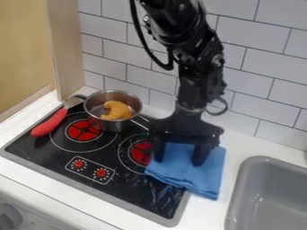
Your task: Moved the blue cloth to the left stove
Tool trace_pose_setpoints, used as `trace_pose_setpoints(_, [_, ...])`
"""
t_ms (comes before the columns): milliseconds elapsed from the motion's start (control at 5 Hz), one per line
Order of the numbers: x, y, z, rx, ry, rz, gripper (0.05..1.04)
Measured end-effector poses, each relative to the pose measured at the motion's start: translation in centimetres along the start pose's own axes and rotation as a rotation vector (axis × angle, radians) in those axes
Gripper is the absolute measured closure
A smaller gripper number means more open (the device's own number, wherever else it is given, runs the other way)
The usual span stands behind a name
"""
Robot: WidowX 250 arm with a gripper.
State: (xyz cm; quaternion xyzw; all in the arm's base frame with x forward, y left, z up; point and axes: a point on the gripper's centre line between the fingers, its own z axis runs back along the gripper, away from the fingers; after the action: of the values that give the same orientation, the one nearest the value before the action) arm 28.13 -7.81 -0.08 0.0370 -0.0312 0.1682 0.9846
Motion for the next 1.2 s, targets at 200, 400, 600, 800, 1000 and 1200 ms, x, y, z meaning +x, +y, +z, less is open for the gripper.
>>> trace_pose_setpoints(200, [0.3, -0.2, 0.0, 0.009, -0.003, -0.011, 0.083])
trace_pose_setpoints(400, [0.4, -0.4, 0.2, 0.017, -0.009, -0.002, 0.083])
trace_pose_setpoints(600, [0.4, -0.6, 0.3, 0.012, -0.002, 0.002, 0.083])
trace_pose_setpoints(800, [0.4, -0.5, 0.5, 0.021, 0.006, 0.005, 0.083])
trace_pose_setpoints(1000, [0.7, -0.5, 1.5, 0.013, -0.018, 0.004, 0.083])
trace_pose_setpoints(1200, [1.2, 0.1, 3.4, 0.020, -0.060, 0.029, 0.083])
